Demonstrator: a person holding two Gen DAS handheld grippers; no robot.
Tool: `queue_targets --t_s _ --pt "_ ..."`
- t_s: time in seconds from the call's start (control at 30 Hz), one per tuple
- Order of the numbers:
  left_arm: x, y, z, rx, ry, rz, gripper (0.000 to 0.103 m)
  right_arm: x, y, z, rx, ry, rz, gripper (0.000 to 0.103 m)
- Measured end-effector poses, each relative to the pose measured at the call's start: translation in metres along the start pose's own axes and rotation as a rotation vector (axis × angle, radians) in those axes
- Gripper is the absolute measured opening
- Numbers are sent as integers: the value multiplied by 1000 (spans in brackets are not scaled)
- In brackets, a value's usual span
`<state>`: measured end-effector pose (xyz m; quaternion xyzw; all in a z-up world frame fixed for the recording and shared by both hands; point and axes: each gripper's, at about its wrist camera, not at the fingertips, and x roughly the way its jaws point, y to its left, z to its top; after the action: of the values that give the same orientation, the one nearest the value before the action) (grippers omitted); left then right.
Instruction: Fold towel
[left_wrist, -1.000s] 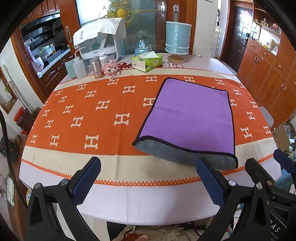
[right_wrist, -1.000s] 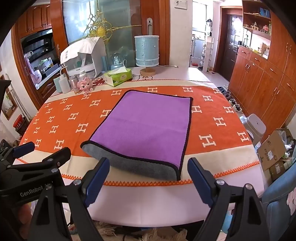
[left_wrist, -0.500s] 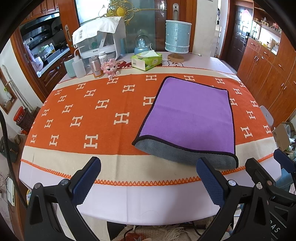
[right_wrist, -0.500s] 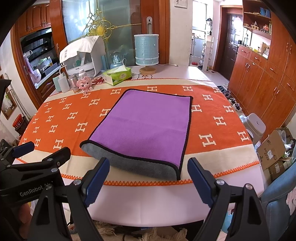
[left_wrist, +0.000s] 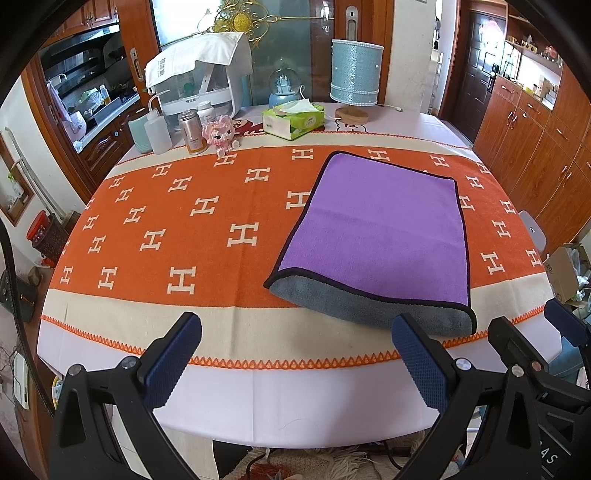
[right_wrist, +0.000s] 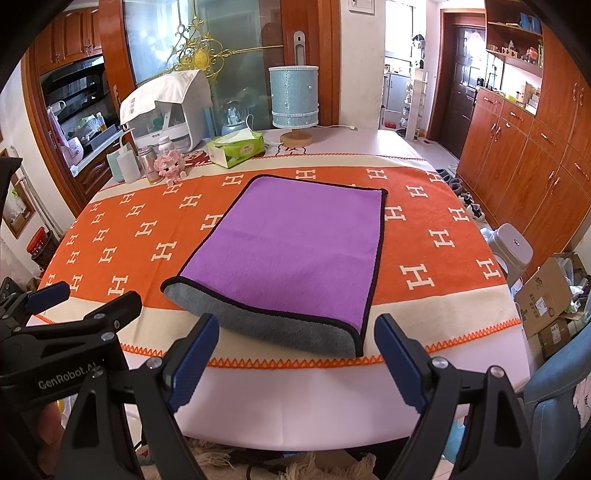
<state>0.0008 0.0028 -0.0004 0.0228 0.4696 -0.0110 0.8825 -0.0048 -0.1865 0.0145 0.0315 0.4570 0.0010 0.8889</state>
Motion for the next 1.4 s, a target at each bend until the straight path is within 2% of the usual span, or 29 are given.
queue_targets --t_s 0.53,0.67,1.4 --pt "2 -1 1 1 4 -1 102 1 0 -1 3 3 1 87" --pt "10 -3 -12 5 2 -9 102 1 0 -5 11 3 -4 87" --pt "13 -1 -8 4 15 -10 102 3 3 -5 11 9 3 87"
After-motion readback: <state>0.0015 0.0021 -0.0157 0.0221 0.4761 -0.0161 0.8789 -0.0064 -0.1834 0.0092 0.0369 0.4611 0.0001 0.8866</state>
